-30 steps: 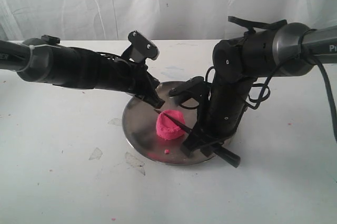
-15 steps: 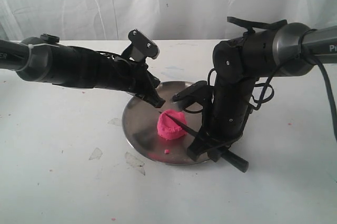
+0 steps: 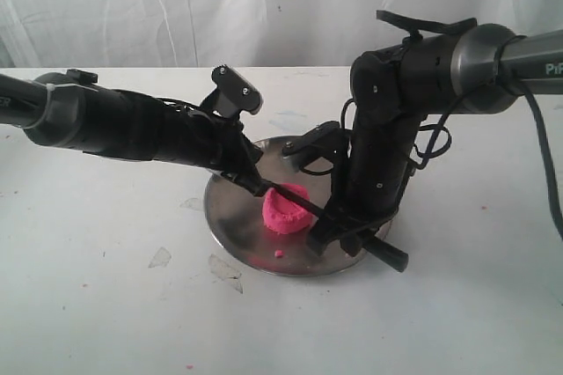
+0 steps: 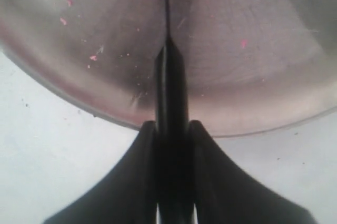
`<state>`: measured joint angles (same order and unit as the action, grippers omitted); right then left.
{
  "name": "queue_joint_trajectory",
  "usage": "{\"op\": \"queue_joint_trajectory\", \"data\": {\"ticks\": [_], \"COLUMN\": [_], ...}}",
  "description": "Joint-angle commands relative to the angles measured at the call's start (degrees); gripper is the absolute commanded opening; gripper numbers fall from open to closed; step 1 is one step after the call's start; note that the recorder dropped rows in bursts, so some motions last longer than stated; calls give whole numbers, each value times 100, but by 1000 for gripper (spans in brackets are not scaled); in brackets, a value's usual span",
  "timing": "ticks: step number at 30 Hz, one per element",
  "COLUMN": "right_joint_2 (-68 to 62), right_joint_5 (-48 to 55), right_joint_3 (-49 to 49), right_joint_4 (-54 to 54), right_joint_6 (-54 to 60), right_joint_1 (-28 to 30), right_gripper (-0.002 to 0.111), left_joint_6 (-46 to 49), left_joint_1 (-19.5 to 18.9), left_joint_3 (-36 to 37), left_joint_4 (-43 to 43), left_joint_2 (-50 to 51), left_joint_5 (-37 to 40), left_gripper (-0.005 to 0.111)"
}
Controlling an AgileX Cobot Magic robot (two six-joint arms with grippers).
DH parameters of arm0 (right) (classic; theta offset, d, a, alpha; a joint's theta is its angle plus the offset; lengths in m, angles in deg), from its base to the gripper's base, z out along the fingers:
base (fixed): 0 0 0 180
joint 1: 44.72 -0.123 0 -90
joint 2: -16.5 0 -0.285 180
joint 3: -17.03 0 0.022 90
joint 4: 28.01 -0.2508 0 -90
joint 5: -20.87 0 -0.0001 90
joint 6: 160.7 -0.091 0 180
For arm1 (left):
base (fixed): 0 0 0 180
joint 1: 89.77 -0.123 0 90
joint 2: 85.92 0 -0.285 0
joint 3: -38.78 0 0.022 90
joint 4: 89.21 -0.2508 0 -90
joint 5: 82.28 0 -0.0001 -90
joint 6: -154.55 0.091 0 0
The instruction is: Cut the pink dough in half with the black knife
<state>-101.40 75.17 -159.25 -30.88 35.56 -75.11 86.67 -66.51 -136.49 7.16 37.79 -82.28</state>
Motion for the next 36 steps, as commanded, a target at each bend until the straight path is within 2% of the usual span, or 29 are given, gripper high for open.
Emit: {"op": "queue_joint_trajectory", "data": {"ticks": [1,7,16,22,36], "right_joint_2": [-141,-263,-314,-314,-313], "right_joint_5": [71,83,83,83,83], "right_joint_3": [-131,-133,-133,-133,-133], "right_joint_4": [-8,-8,-8,-8,3], "right_joint_6": [60,60,60,60,60], "right_joint_1": [22,11,11,11,11], "right_gripper": [0,0,0,0,0], "left_joint_6": [203,210,183,183,-122], "left_joint_1": [-30,-100,-361,-366,-379], "left_joint_3": [51,51,38,-163,-126], "left_joint_4": [84,75,116,257,66], "left_joint_2": [-53,-53,74,302,335], "left_joint_5": [54,0,782,1204,1310], "left_gripper": [0,0,0,0,0]}}
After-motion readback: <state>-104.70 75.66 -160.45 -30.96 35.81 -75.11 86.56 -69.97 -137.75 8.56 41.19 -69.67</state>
